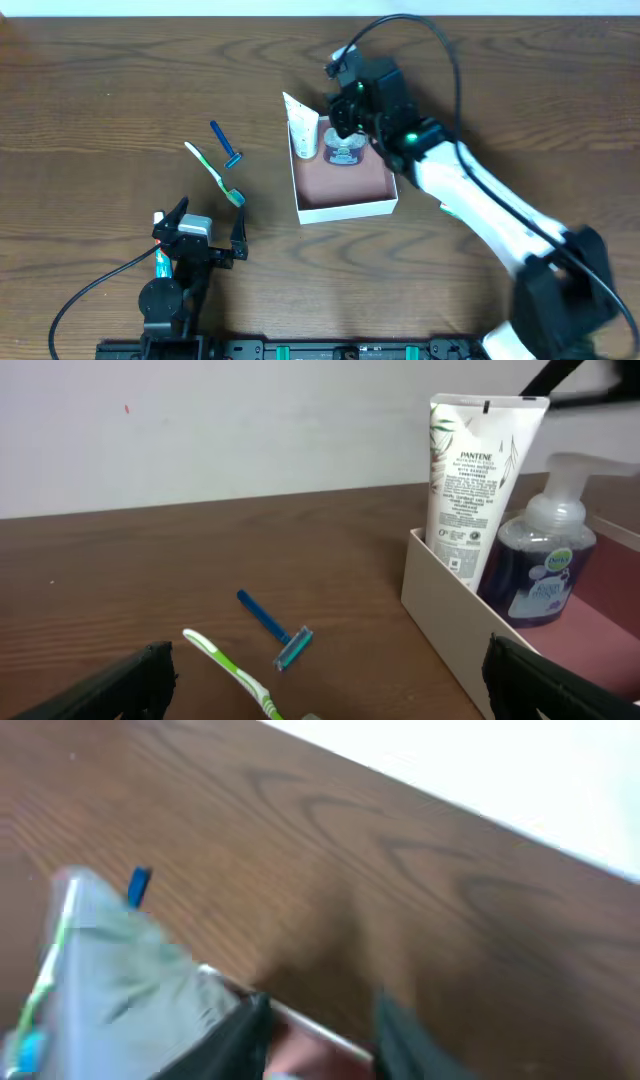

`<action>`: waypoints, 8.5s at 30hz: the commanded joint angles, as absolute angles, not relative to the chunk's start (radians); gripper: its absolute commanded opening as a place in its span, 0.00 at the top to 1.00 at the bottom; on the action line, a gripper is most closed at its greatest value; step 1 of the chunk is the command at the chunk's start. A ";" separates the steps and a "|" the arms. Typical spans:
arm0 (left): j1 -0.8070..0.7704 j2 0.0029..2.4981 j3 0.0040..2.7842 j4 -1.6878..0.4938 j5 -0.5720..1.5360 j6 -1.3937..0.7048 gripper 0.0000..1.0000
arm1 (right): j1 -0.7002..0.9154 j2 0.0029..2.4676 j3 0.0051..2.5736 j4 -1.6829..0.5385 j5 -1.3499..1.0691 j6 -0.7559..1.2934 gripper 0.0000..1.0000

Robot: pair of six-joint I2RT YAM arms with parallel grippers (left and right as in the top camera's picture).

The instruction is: Pack container

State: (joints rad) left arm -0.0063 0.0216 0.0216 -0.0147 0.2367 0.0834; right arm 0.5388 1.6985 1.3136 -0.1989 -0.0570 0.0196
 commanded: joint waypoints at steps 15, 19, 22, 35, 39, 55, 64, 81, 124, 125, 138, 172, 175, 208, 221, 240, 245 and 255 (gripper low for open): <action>0.000 0.023 0.004 -0.049 0.250 0.093 0.02 | 0.491 1.511 1.251 -0.628 -0.035 0.247 0.99; 0.000 0.023 0.004 -0.048 0.251 0.093 0.02 | 0.489 1.511 1.164 -0.560 -0.066 0.293 0.99; 0.000 0.023 0.004 -0.048 0.251 0.093 0.02 | 0.489 1.511 1.095 -0.492 -0.087 0.334 0.99; 0.000 0.023 0.004 -0.048 0.250 0.093 0.02 | 0.489 1.534 0.790 -0.083 -0.087 0.556 0.99; 0.000 0.023 0.004 -0.048 0.251 0.093 0.02 | 0.489 1.575 0.760 0.030 -0.087 0.564 0.99; 0.000 0.023 0.004 -0.049 0.251 0.093 0.02 | 0.489 1.701 0.760 0.298 -0.100 0.544 0.99; 0.000 0.023 0.004 -0.049 0.251 0.093 0.02 | 0.489 1.701 0.761 0.356 -0.058 0.545 0.99; 0.000 0.023 0.004 -0.048 0.251 0.093 0.02 | 0.543 1.702 0.761 0.363 -0.056 0.566 0.99; 0.000 0.023 0.004 -0.049 0.251 0.093 0.02 | 0.551 1.781 0.767 0.524 -0.037 0.624 0.99; 0.000 0.023 0.004 -0.049 0.250 0.093 0.02 | 0.551 1.781 0.767 0.523 -0.047 0.624 0.99; 0.000 0.023 0.004 -0.048 0.251 0.093 0.02 | 0.548 1.608 0.768 0.305 -0.093 0.437 0.99; 0.000 0.023 0.004 -0.049 0.251 0.093 0.02 | 0.544 1.385 0.768 -0.400 -0.075 0.329 0.99; 0.000 0.023 0.004 -0.048 0.250 0.093 0.02 | 0.545 1.385 0.768 -0.405 -0.080 0.339 0.99; 0.000 0.023 0.004 -0.048 0.250 0.093 0.02 | 0.565 1.338 0.958 -0.490 -0.075 0.286 0.99; 0.000 0.023 0.004 -0.048 0.251 0.093 0.02 | 0.337 1.270 1.177 -0.932 0.088 0.326 0.41; 0.000 0.023 0.004 -0.049 0.251 0.093 0.02 | 0.100 1.340 0.906 -0.812 -0.015 0.083 0.01; 0.000 0.023 0.004 -0.048 0.251 0.093 0.02 | 0.100 1.395 0.812 -0.624 -0.004 0.035 0.01; 0.000 0.023 0.004 -0.048 0.250 0.093 0.02 | 0.100 1.476 0.700 -0.500 -0.008 0.012 0.01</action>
